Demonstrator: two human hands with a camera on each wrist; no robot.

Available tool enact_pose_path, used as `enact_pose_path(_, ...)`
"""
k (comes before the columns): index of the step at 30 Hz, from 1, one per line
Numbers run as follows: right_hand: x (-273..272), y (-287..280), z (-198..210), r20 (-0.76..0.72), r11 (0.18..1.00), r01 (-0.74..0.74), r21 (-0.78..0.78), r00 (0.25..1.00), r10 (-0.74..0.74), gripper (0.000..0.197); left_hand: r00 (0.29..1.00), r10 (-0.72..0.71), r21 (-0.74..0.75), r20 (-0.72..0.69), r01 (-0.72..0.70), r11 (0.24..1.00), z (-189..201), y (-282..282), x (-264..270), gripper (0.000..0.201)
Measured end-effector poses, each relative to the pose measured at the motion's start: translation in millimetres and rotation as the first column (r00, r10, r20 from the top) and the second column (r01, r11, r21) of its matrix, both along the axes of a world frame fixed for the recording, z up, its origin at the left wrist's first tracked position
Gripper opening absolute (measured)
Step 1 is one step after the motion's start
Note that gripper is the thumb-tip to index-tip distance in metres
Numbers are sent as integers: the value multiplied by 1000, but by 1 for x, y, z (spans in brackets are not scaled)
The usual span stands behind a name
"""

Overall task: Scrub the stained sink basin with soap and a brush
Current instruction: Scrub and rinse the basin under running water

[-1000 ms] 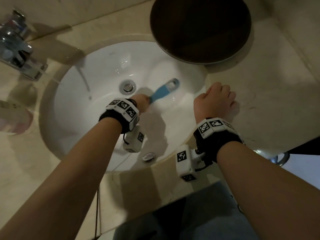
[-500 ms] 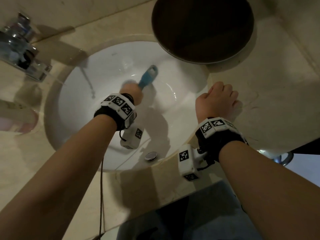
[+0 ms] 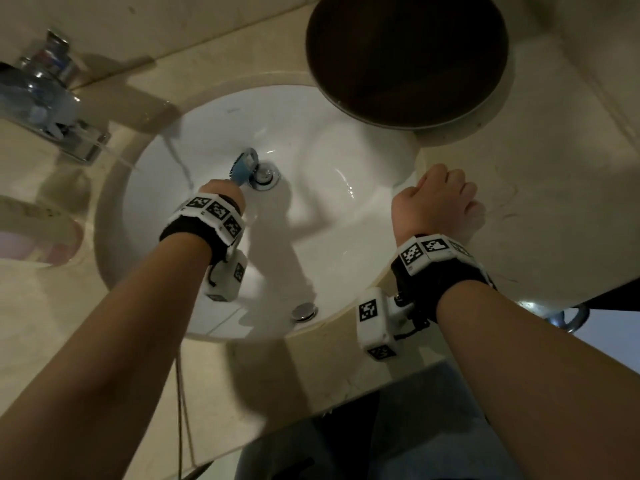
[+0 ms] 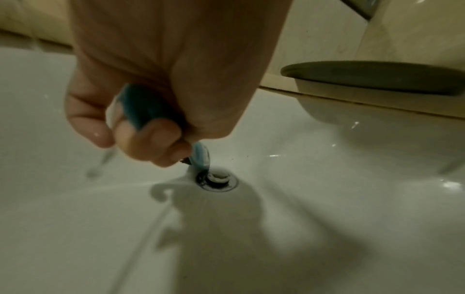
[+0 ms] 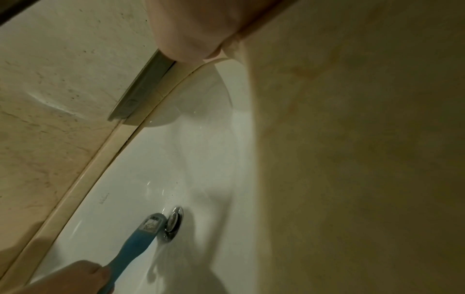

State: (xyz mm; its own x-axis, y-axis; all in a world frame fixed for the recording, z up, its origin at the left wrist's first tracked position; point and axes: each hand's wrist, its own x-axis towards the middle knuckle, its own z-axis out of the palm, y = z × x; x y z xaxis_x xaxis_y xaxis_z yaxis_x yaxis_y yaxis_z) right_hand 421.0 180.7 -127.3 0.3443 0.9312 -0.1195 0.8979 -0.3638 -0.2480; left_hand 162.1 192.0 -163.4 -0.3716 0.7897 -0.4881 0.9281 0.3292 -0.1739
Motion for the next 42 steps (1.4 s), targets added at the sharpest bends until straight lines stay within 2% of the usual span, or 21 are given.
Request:
enact_pose_path(4, 1, 0, 2, -9, 1000, -1, -30, 1000, 0, 30, 993, 90, 9, 72, -91, 996, 6, 2, 3, 29)
enact_pose_path(8, 0, 1, 1, -8, 1000, 3, -30, 1000, -3, 30, 975, 28, 91, 221, -49, 995, 5, 7, 31, 34)
enact_pose_path(12, 0, 0, 0, -7, 1000, 9, -9, 1000, -9, 29, 950, 81, 71, 302, -107, 992, -10, 23, 49, 35)
enact_pose_path(16, 1, 1, -2, 12, 1000, 0, 3, 1000, 0, 28, 964, 157, 36, 213, -169, 985, -17, 8, 29, 29)
enact_pose_path(21, 1, 1, 0, 10, 1000, 0, -15, 1000, 0, 30, 978, 191, -26, 88, -189, 982, 4, -13, -6, 30)
enact_pose_path(24, 0, 0, 2, -2, 1000, -6, -18, 1000, 6, 31, 942, 317, 14, 113, -321, 947, 27, -25, -28, 29)
enact_pose_path(27, 1, 0, 4, -13, 1000, -17, -18, 1000, 17, 32, 863, 454, -22, 221, -460, 887, 48, -37, -38, 37)
enact_pose_path(30, 2, -1, 3, -16, 999, -36, 1, 999, 36, 34, 847, 513, -81, 142, -507, 858, 64, -50, -36, 38)
enact_pose_path(34, 3, -5, 1, -15, 996, -65, 57, 998, 66, 33, 850, 524, -71, 60, -520, 851, 78, -70, -33, 38)
enact_pose_path(42, 4, -4, 2, -29, 995, -94, 20, 995, 95, 35, 774, 613, -16, 157, -618, 786, 87, -98, -18, 40)
